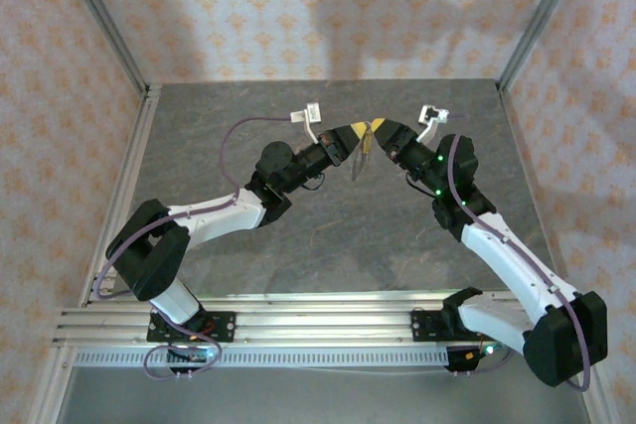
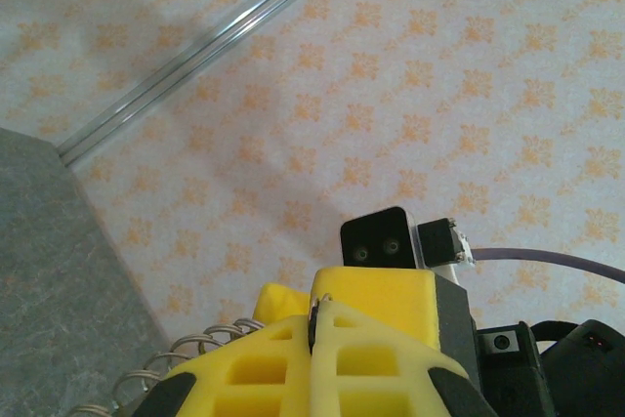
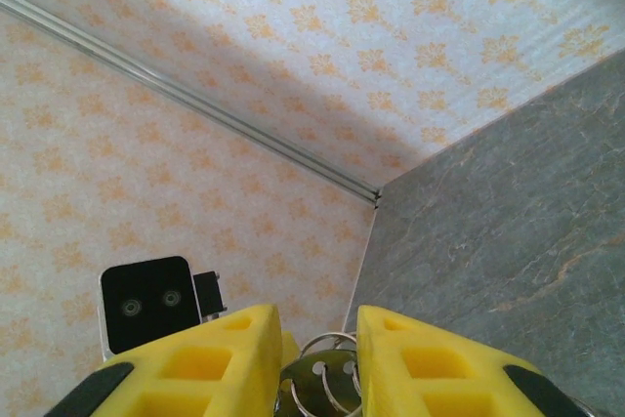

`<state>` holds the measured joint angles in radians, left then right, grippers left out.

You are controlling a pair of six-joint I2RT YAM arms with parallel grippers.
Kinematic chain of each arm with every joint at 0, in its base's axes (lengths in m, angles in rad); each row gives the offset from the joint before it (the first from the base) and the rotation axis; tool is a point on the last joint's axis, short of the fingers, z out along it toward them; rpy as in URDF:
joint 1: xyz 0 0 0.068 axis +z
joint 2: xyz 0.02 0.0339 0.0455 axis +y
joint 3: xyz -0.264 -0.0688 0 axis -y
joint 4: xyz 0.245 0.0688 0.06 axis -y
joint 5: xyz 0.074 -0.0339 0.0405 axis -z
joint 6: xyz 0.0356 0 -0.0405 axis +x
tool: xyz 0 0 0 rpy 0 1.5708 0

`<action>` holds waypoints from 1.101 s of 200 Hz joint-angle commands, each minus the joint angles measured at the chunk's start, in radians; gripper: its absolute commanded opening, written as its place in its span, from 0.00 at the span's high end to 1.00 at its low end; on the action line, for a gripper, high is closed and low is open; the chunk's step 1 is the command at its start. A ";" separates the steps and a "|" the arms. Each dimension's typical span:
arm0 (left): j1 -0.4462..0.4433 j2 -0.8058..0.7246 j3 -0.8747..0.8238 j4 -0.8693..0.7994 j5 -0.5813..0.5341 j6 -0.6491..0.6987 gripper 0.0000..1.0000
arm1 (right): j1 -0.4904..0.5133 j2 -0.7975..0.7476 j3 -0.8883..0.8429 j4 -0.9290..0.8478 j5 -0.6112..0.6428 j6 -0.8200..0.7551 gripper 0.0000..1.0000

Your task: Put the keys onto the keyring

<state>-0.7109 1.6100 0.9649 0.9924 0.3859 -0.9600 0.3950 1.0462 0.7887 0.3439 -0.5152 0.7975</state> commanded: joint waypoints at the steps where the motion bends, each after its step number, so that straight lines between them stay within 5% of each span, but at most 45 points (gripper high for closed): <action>1: -0.008 -0.020 0.033 0.032 0.031 0.020 1.00 | 0.038 -0.029 -0.006 0.055 -0.053 0.006 0.72; 220: -0.009 -0.009 0.041 0.031 0.031 0.019 1.00 | 0.050 -0.086 -0.074 0.083 0.000 0.038 0.57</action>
<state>-0.7120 1.6100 0.9665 0.9958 0.4046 -0.9600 0.4149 0.9882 0.7254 0.3679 -0.4591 0.8314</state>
